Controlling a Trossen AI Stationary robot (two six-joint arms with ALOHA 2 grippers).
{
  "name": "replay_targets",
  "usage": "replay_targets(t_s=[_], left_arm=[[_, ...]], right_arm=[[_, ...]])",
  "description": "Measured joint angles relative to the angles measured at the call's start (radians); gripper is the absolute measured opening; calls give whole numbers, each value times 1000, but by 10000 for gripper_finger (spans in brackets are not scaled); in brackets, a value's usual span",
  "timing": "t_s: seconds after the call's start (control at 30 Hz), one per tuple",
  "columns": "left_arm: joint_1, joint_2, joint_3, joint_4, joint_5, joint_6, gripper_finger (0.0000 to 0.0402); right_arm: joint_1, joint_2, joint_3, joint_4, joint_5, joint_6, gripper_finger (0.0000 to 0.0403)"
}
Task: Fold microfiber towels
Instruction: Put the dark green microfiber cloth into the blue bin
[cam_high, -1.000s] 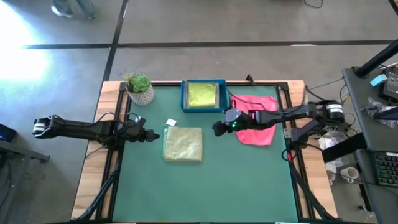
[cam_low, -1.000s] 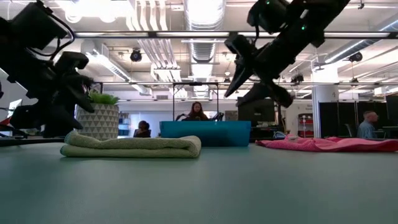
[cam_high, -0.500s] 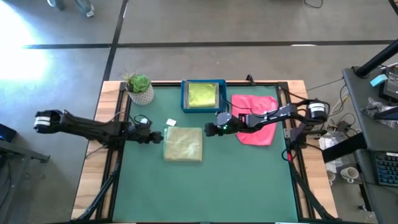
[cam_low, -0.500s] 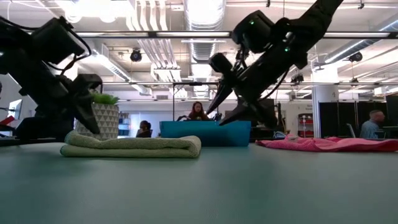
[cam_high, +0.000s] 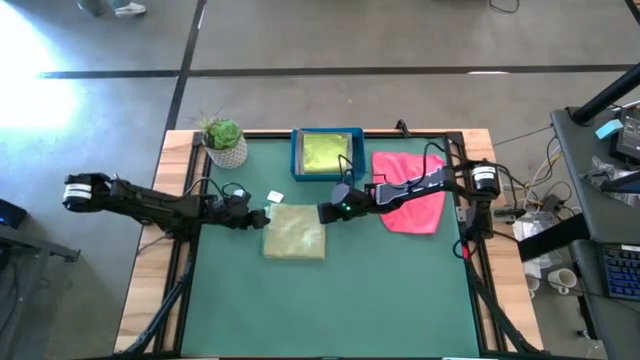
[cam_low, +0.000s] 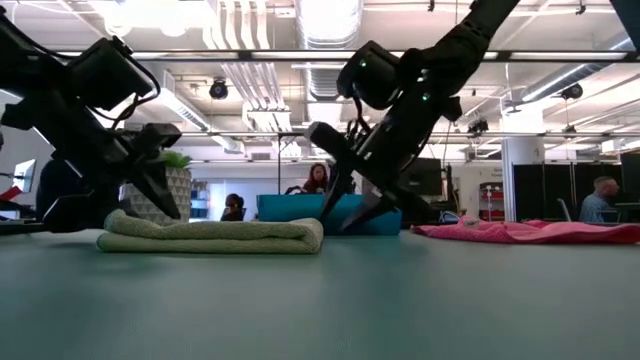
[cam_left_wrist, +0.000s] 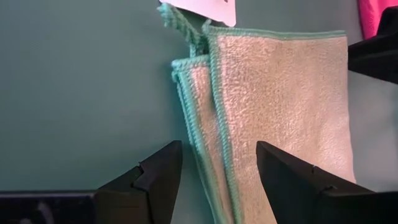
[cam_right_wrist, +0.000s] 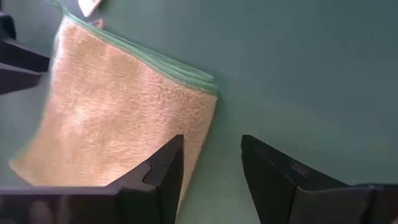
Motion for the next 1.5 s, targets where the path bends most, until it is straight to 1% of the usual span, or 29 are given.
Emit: replay_targets(t_s=[0.2,0.43,0.57,0.73,0.8,0.9,1.07,1.17,1.2,1.27,1.37,1.5], left_arm=[[11,70,0,61,0,-1,194],[25,191,5,193,-3,1,194],[27,272,6,285,-7,2,194],[28,334,9,369,-3,15,189],[28,342,15,369,5,27,176],[28,343,18,365,9,46,143],[27,340,27,360,8,82,65],[27,337,40,355,5,108,18],[27,334,46,352,3,109,10],[27,327,58,352,-1,118,9],[30,316,82,352,1,165,12],[40,306,130,366,0,221,6]], right_arm=[[0,46,51,5,0,-38,150],[0,115,106,3,-6,-52,150],[-1,135,140,-1,-29,-90,149],[0,141,171,-35,-48,-126,130],[0,141,178,-44,-48,-128,114],[0,140,180,-47,-49,-136,81],[0,140,193,-45,-50,-159,25],[0,140,207,-52,-55,-180,15],[0,139,214,-54,-55,-184,15],[0,129,230,-79,-55,-196,15],[0,103,260,-159,-42,-216,15],[-1,72,295,-278,-1,-234,14]])
